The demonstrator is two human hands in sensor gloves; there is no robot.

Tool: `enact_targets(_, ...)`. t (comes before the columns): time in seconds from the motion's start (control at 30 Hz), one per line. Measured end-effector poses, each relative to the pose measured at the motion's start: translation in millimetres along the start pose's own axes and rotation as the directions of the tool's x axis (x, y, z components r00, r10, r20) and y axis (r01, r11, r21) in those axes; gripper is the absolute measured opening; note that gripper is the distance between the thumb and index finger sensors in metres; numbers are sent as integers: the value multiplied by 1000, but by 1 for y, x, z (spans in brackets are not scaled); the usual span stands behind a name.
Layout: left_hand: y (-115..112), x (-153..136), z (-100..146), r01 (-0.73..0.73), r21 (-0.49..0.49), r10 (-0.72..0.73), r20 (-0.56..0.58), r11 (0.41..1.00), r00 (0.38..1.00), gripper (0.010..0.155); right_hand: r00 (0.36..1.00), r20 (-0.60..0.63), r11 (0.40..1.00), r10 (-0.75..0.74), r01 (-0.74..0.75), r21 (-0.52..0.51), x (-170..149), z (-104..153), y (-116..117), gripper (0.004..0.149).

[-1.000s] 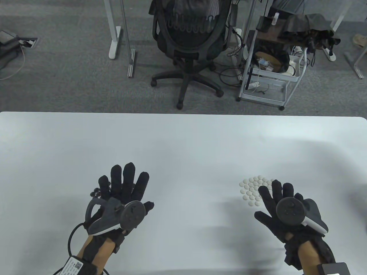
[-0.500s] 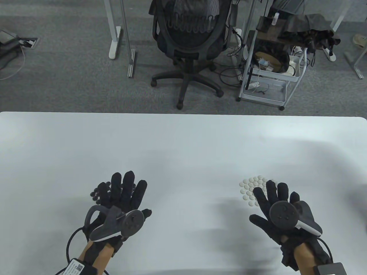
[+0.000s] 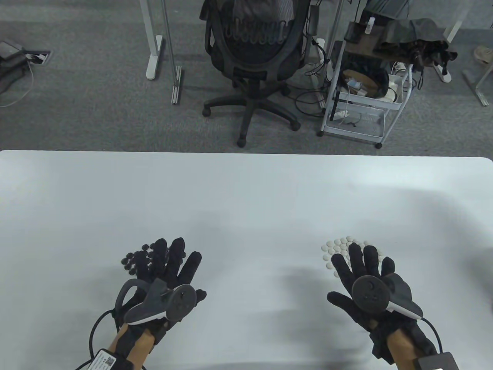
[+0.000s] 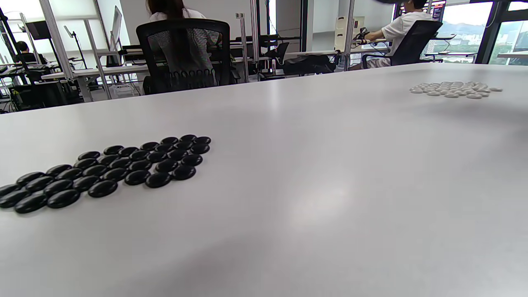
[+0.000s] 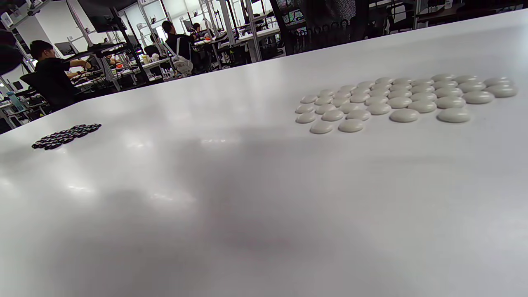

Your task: Go stone sorting task

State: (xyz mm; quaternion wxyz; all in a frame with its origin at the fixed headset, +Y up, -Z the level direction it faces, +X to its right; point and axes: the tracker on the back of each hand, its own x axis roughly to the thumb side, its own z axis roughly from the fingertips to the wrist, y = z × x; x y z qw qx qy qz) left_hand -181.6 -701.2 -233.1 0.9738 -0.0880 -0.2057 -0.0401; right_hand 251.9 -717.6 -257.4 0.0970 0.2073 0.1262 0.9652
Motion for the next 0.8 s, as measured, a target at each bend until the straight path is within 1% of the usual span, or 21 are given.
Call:
enact_targets(0.17, -1, 0, 0, -26, -37, 26, 1, 999, 1000, 78, 1000, -3, 1000, -1, 1, -8, -1, -1, 0, 82)
enact_targets(0.3, -2, 1, -1, -36, -47, 37, 8, 998, 999, 79, 1000, -2, 1000, -3, 3, -16, -2, -1, 0, 81)
enact_targets(0.8, -3, -1, -1, -36, -52, 36, -6, 998, 999, 79, 1000, -18, 1000, -2, 2, -1, -5, -3, 1, 81)
